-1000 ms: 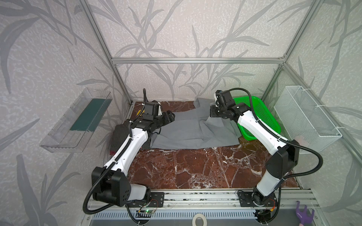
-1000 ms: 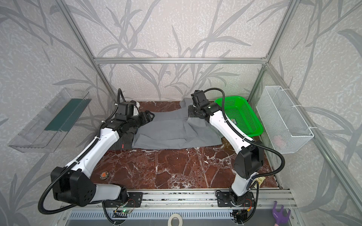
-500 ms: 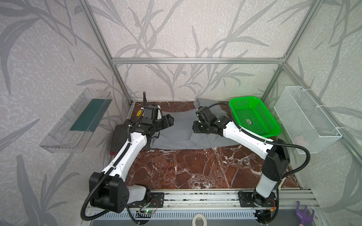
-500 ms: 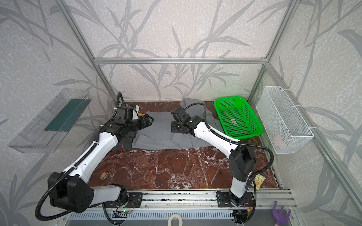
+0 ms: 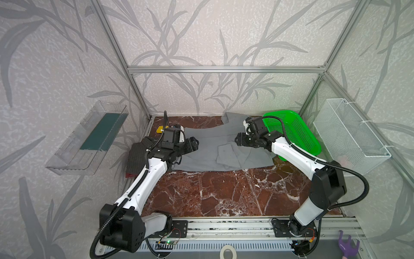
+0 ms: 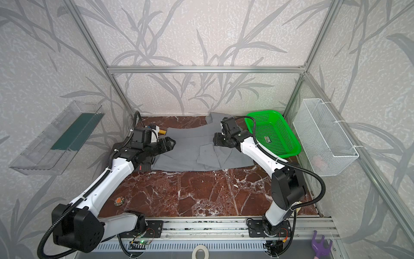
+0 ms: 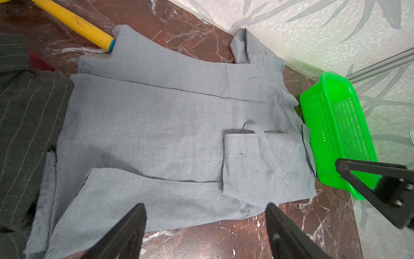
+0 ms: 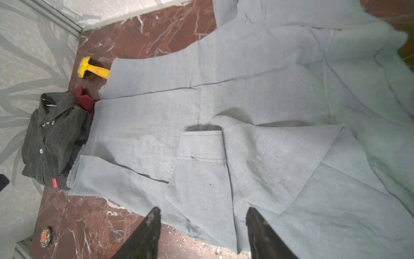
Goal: Fold and stack the long sleeve shirts
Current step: 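Press the folded sleeve flat with the right gripper while left holds the shirt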
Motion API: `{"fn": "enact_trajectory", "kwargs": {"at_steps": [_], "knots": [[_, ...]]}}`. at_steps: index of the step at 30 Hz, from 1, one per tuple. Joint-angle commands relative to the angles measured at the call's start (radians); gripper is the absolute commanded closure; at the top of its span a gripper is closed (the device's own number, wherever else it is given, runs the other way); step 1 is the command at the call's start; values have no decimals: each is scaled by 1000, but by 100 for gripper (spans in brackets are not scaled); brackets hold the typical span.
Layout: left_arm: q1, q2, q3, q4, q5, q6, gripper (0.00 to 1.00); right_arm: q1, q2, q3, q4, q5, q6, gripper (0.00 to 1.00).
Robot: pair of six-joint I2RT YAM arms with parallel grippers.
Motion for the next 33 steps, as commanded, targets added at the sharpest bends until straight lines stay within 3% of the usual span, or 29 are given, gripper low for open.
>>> {"fn": "enact_trajectory", "kwargs": {"at_steps": [1, 5, 13, 18, 28, 33], "knots": [[1, -16, -19, 1, 5, 42, 16, 10, 107, 18, 69, -201, -74, 47], [1, -40, -44, 0, -19, 59, 16, -13, 232, 72, 82, -268, -93, 50], [1, -45, -53, 2, -39, 73, 16, -51, 353, 131, 127, -185, -138, 49], [1, -49, -55, 0, -42, 77, 16, -57, 410, 155, 143, -204, -148, 49], [2, -57, -57, 0, -46, 81, 16, -57, 437, 125, 204, -269, -131, 58], [3, -61, -56, -1, -48, 82, 16, -57, 438, 105, 231, -305, -117, 76]]}}
